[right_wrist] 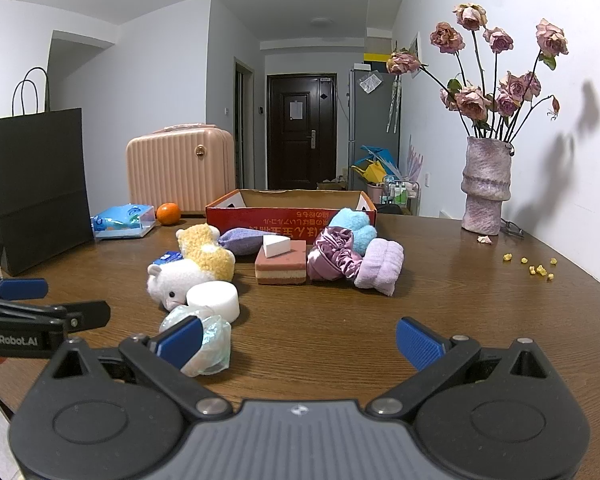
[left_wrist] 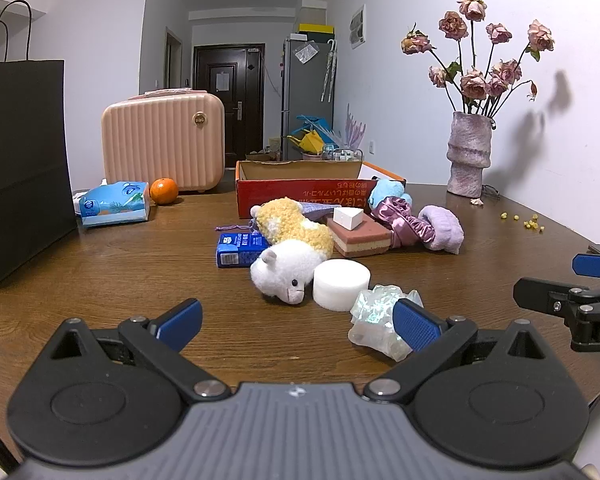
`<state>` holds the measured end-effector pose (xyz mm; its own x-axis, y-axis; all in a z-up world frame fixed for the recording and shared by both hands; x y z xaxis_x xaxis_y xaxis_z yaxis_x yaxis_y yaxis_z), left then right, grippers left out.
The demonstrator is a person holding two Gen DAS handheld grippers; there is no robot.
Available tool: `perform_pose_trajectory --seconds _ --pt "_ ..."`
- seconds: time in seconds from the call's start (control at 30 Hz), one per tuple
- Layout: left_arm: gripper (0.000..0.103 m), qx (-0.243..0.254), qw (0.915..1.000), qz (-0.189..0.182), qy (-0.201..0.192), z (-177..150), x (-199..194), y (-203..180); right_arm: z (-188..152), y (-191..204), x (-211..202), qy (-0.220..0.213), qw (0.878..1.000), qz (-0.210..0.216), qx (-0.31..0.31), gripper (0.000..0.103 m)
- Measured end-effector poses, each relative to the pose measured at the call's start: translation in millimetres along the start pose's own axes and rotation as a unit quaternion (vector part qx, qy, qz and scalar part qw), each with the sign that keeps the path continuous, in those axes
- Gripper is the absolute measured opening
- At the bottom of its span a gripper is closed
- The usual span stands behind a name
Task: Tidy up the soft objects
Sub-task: 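Move the right tool to the clear plastic bag and close on it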
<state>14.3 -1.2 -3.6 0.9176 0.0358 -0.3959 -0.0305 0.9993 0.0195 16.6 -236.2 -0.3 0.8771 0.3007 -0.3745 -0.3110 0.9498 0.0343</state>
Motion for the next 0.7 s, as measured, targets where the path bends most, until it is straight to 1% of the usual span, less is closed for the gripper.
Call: perform_pose_trajectory --seconds 0.17,0.33,0.7 --pt "0.103 -0.001 1.0 0.003 -0.001 1 -1 1 1 1 1 0.002 1.0 0.001 -0.006 0.103" --pt "0.103 -0.011 0.9999 0.009 -0.003 2 -1 12 2 9 10 0.007 1.0 0.009 -0.015 0.103" --pt "0.103 -0.022 0.9995 0.024 0.001 0 12 32 3 30 45 0.036 0.998 0.038 -0.03 0.102"
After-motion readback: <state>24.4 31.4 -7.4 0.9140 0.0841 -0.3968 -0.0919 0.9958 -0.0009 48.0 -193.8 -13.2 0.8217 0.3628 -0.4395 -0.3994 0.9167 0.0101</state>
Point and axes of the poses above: each gripper's, at about its wrist camera, not at the fingertips, and x roughly the way its jaws point, y to its left, z to its top, the point moved 2 cm from there along x, roughly the way its jaws point, and after that the axes turned 3 degrees about z, right-handed, at the moved point
